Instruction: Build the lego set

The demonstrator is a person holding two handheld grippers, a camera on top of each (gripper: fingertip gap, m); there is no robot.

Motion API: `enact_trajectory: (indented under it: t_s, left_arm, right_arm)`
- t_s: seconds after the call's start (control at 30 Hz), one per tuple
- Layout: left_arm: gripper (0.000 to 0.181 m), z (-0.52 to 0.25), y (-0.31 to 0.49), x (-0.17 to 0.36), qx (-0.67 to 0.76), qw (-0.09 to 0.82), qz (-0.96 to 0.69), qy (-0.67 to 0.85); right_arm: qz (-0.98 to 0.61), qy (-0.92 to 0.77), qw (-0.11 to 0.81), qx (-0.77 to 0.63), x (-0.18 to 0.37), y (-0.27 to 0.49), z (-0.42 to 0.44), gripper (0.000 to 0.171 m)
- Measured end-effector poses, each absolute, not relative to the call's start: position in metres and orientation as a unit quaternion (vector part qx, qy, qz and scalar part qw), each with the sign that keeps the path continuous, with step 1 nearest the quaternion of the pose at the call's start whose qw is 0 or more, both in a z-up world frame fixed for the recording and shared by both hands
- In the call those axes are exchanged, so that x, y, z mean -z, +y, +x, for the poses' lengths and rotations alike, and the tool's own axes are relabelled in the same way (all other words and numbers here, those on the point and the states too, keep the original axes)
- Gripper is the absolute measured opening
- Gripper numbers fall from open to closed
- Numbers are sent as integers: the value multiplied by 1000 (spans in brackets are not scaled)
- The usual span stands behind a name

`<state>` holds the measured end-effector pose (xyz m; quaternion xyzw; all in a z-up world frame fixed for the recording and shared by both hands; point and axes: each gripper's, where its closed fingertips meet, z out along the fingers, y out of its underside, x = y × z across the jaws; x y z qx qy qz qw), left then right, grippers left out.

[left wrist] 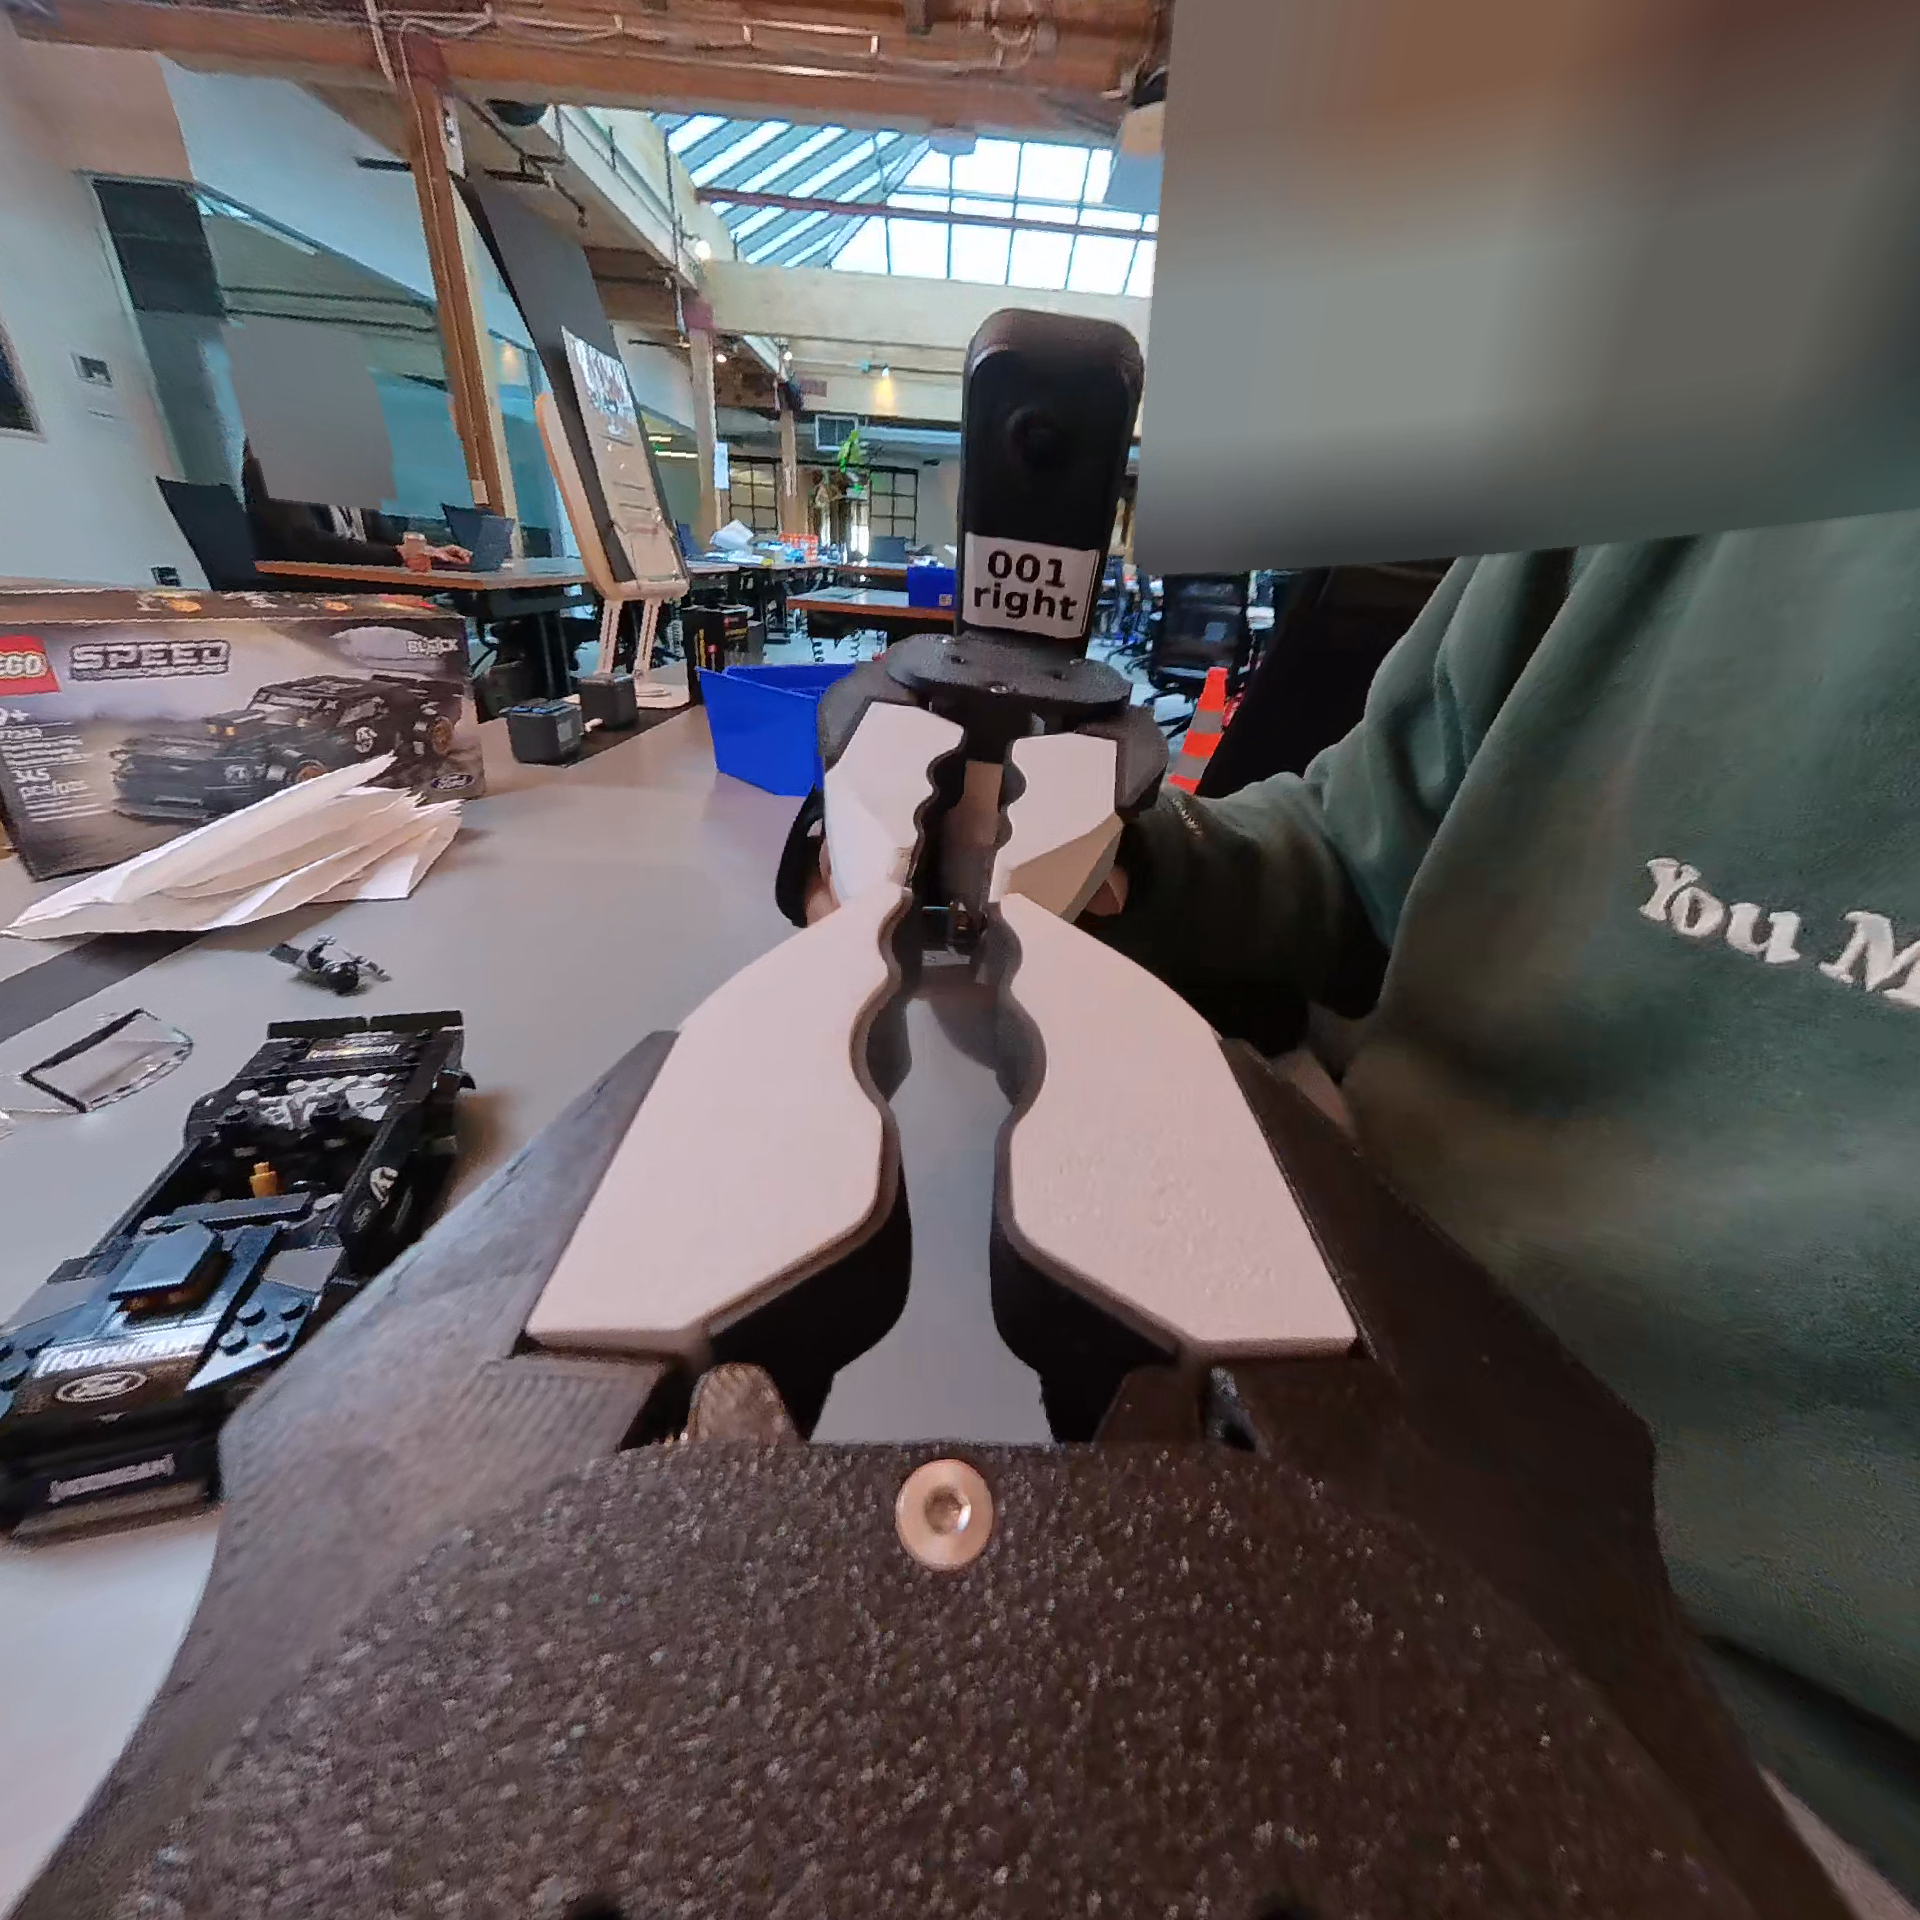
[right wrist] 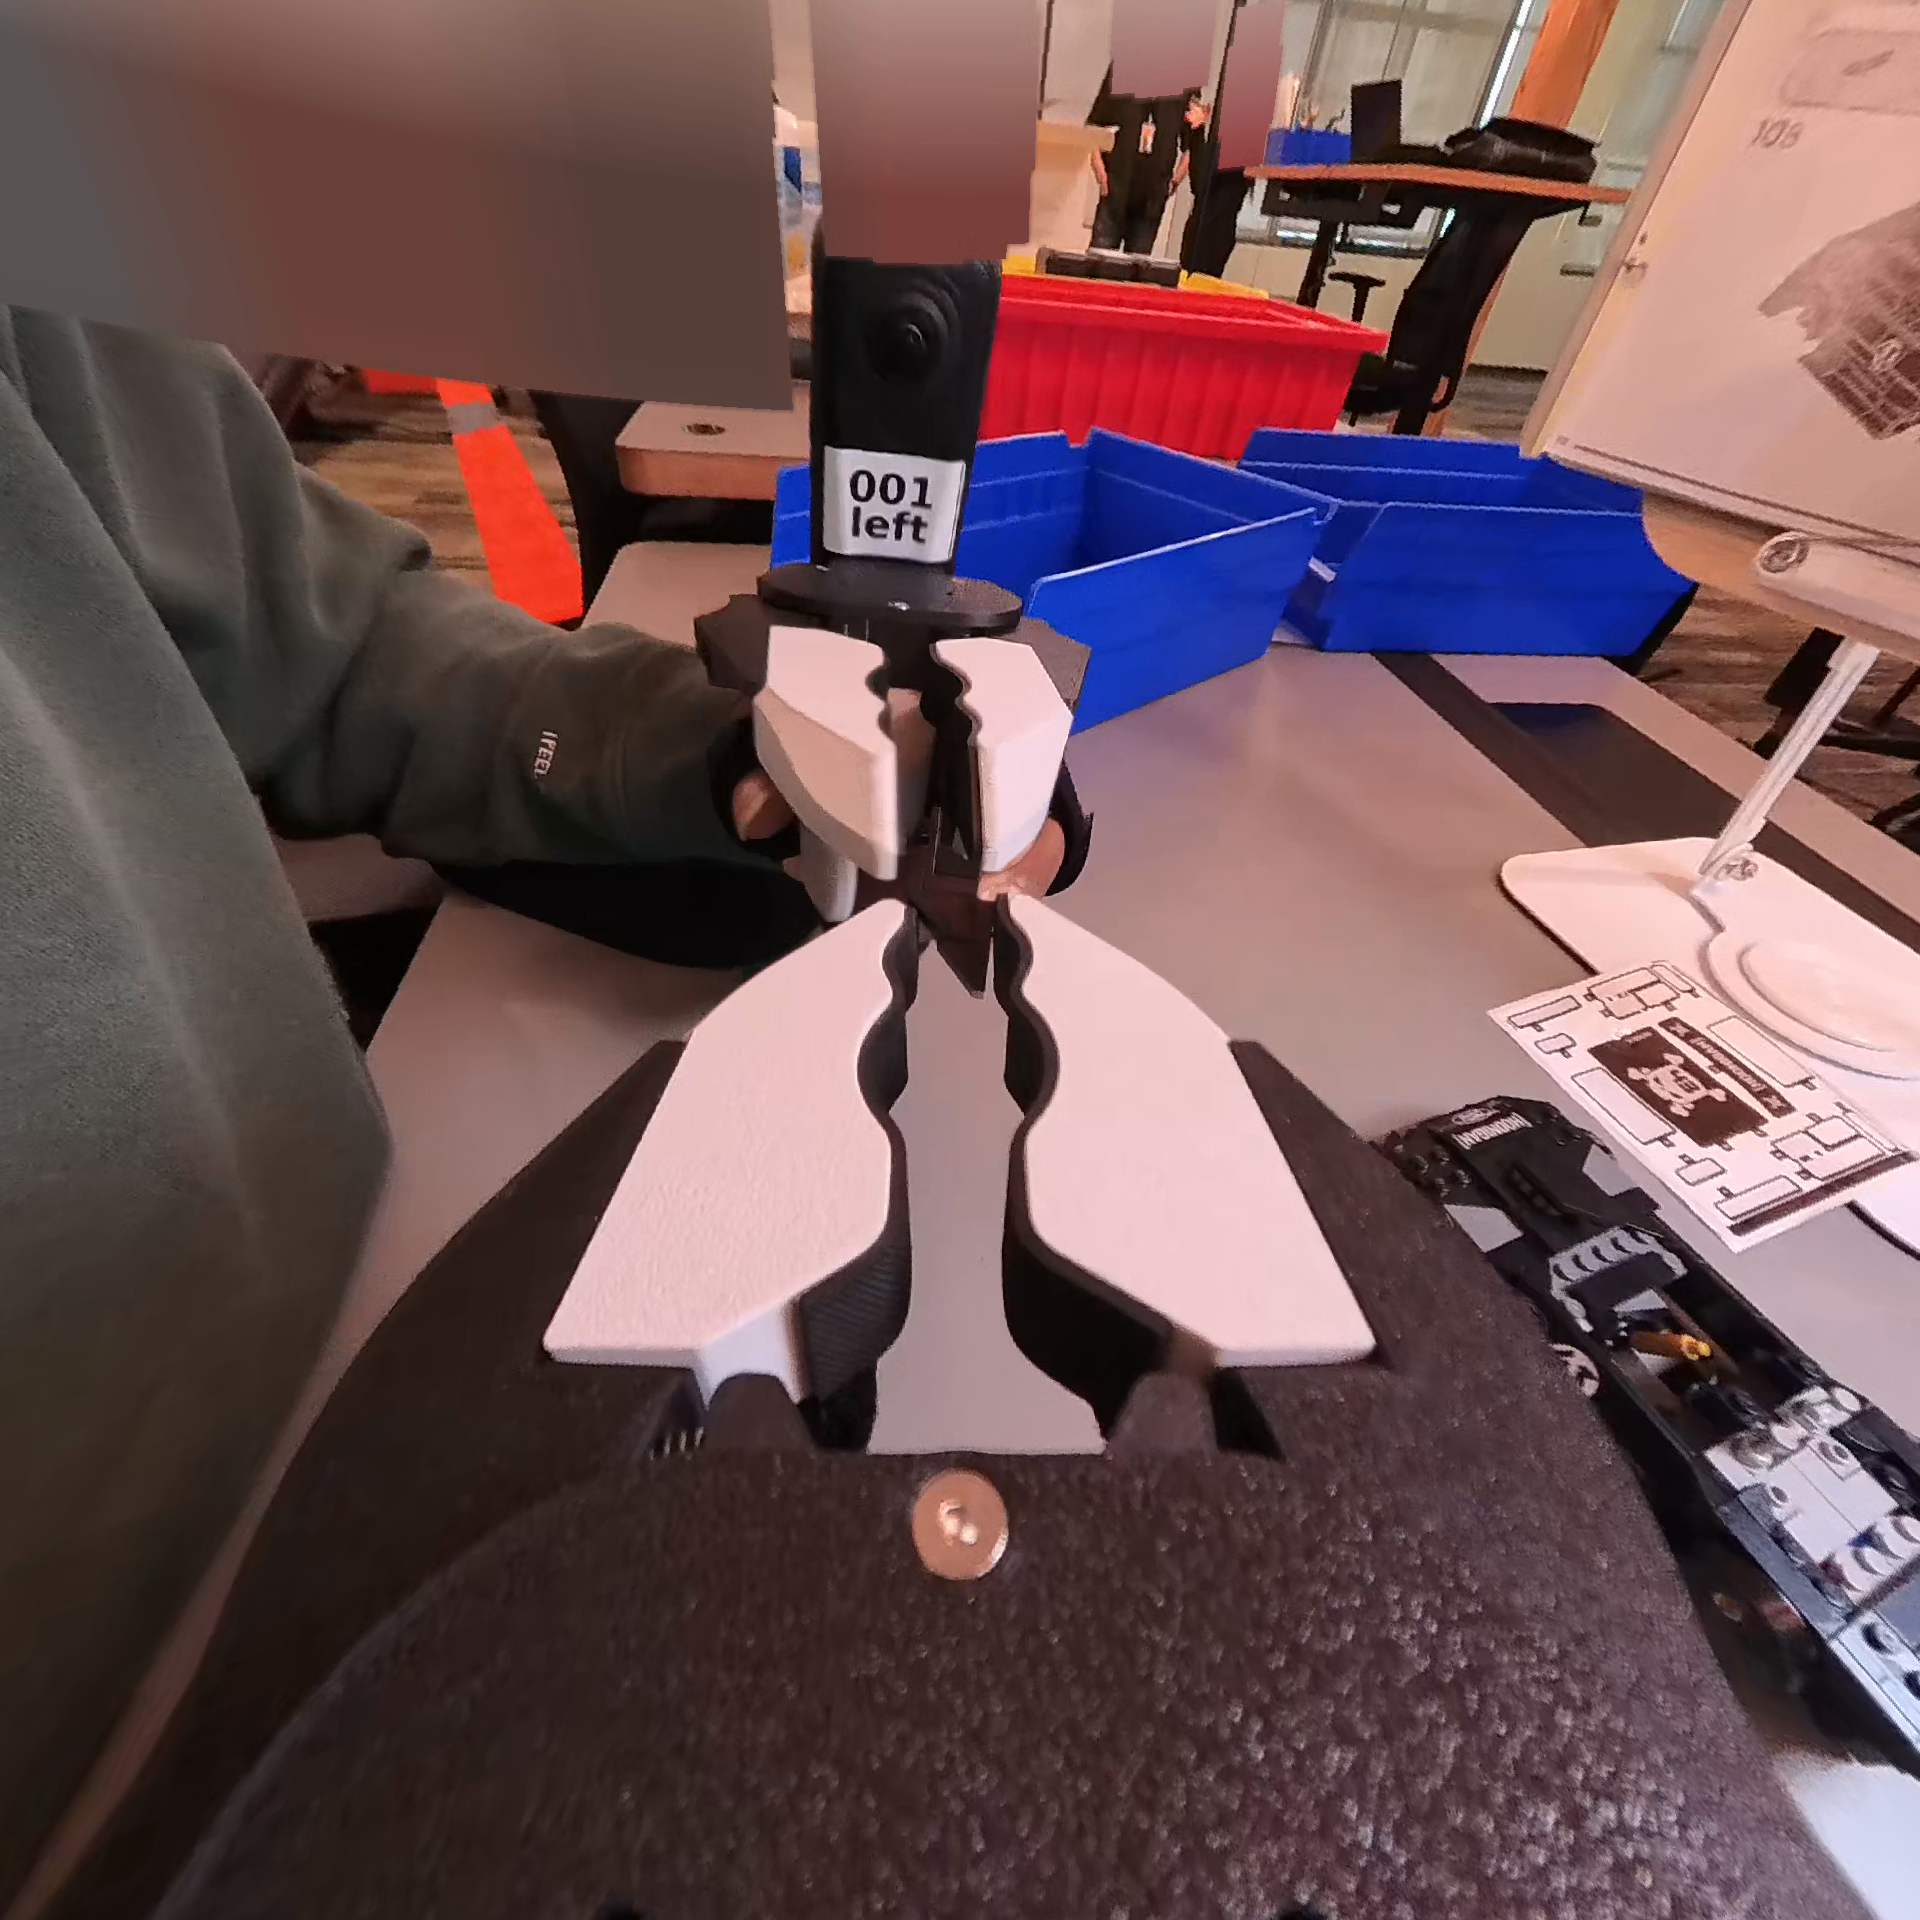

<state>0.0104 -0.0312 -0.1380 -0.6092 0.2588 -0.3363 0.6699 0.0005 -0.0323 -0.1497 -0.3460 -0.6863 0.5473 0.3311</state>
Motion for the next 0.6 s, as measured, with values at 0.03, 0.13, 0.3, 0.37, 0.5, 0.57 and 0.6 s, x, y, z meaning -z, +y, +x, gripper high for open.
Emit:
enact_trajectory:
  t_s: [0.03,0.13,0.3,0.37,0.5,0.57,0.6]
  left_arm:
    - [11,10,-31,139,330,670,-611,264]
    - [10,11,-32,139,318,671,-612,272]
    - [8,14,-36,137,324,670,-605,284]
    - [7,18,-38,139,325,665,-605,294]
    - [6,16,-38,136,329,669,-601,289]
    - [6,16,-38,136,334,669,-600,285]
    - [7,15,-38,136,341,668,-598,282]
  right_arm:
    - [-347,-688,332,-544,150,-32,0,14]
    - [-345,-690,336,-540,150,-33,0,14]
    - [-340,-699,341,-528,151,-37,1,13]
    - [-337,-707,344,-518,155,-39,0,13]
    - [-337,-704,347,-520,152,-38,0,13]
    - [-335,-705,352,-516,152,-38,0,12]
    - [-336,-705,351,-517,152,-38,0,12]
